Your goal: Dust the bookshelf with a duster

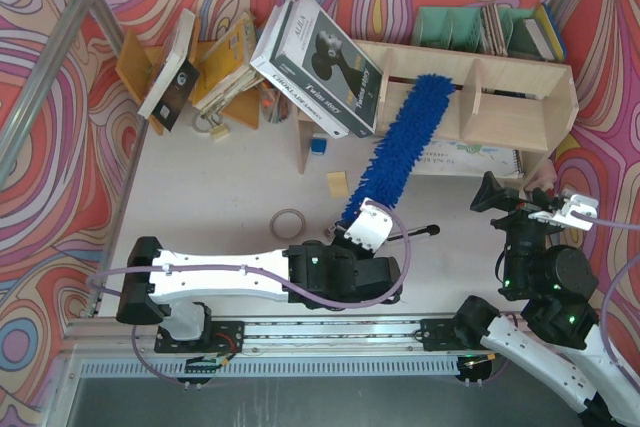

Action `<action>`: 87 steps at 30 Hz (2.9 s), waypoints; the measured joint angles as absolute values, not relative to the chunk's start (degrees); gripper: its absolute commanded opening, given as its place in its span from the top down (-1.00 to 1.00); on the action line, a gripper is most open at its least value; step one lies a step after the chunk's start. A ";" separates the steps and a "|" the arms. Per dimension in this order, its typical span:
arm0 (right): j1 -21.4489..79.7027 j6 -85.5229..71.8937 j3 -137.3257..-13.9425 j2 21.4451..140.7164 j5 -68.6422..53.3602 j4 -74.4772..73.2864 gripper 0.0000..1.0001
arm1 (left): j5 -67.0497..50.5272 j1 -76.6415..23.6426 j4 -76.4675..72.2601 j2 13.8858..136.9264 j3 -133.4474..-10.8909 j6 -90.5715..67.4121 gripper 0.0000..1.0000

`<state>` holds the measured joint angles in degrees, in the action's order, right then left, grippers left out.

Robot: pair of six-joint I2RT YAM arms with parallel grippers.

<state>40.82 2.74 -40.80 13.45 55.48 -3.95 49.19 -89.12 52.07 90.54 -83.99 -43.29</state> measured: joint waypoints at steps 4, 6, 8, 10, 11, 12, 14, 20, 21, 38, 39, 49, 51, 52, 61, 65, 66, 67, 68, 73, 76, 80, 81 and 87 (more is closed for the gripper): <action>40.82 2.52 -40.80 13.34 55.46 -3.97 -0.97 | 48.88 -90.11 50.35 90.67 -86.70 -39.90 1.00; 40.82 2.48 -40.88 13.06 55.46 -3.97 -0.98 | 48.93 -90.41 49.15 90.61 -87.50 -38.68 1.00; 40.82 2.07 -41.25 12.88 55.42 -4.05 -0.97 | 49.10 -90.50 48.16 90.19 -87.64 -37.58 1.00; 40.82 1.61 -41.76 12.80 55.31 -4.05 -0.97 | 49.36 -90.56 47.53 89.43 -87.64 -36.47 1.00; 40.82 1.43 -42.02 12.80 55.20 -4.08 -0.97 | 49.36 -90.65 46.96 88.92 -87.61 -35.64 1.00; 40.82 1.30 -42.26 12.80 55.02 -4.14 -0.97 | 49.39 -90.78 46.22 88.38 -87.61 -34.79 1.00; 40.82 1.02 -42.76 12.82 54.92 -4.27 -0.97 | 49.43 -91.29 43.97 86.98 -87.20 -32.69 1.00; 40.82 -0.19 -48.42 16.27 55.24 -5.82 -0.97 | 48.77 -93.10 35.59 83.48 -83.55 -26.50 1.00; 40.82 -0.34 -49.74 17.17 55.51 -6.09 -0.97 | 48.36 -93.14 34.33 83.33 -82.76 -25.76 1.00; 40.82 -0.91 -57.93 29.41 57.95 -4.12 -0.97 | 41.01 -93.06 31.86 93.86 -83.37 -18.68 1.00; 40.82 -0.47 -57.84 29.98 58.11 -3.33 -0.97 | 40.60 -92.86 32.10 94.67 -84.18 -18.41 1.00; 40.82 5.72 -56.38 31.53 58.72 4.56 -0.97 | 38.68 -86.70 34.44 97.06 -88.84 -18.65 1.00; 40.82 7.20 -56.38 31.62 58.61 5.52 -0.97 | 38.52 -85.73 35.33 97.36 -90.15 -18.90 1.00; 40.82 7.92 -56.38 31.62 58.48 5.89 -0.97 | 38.17 -85.41 35.66 97.65 -90.87 -19.00 1.00; 40.82 15.11 -53.58 31.00 56.29 12.56 -0.98 | 35.05 -84.51 38.85 104.27 -99.79 -19.46 1.00; 40.82 17.43 -49.95 29.54 55.35 14.70 -0.97 | 33.56 -84.23 40.47 107.92 -104.12 -19.46 1.00; 40.82 17.78 -49.12 28.99 55.18 15.14 -0.98 | 33.19 -84.23 40.88 108.66 -105.10 -19.46 1.00; 40.82 18.02 -48.31 28.34 55.02 15.49 -0.98 | 32.84 -84.23 41.45 109.25 -106.04 -19.44 1.00; 40.82 18.15 -47.59 27.66 54.96 15.86 -0.97 | 32.53 -84.23 41.98 109.80 -107.04 -19.42 1.00; 40.82 18.44 -46.41 26.15 54.46 17.65 -0.97 | 31.11 -84.23 42.54 110.69 -109.43 -19.42 1.00; 40.82 18.70 -46.33 26.15 54.13 18.28 -0.97 | 31.09 -84.47 41.30 109.71 -107.24 -19.07 1.00; 40.82 19.09 -45.98 26.24 53.98 19.05 -0.97 | 30.28 -85.45 40.16 105.56 -101.32 -19.11 1.00; 40.82 19.14 -45.95 26.28 53.98 19.14 -0.97 | 30.09 -85.71 39.97 104.31 -99.85 -19.07 1.00; 40.82 19.55 -45.23 26.26 54.02 20.56 -0.97 | 30.00 -86.76 38.20 97.25 -92.55 -19.35 1.00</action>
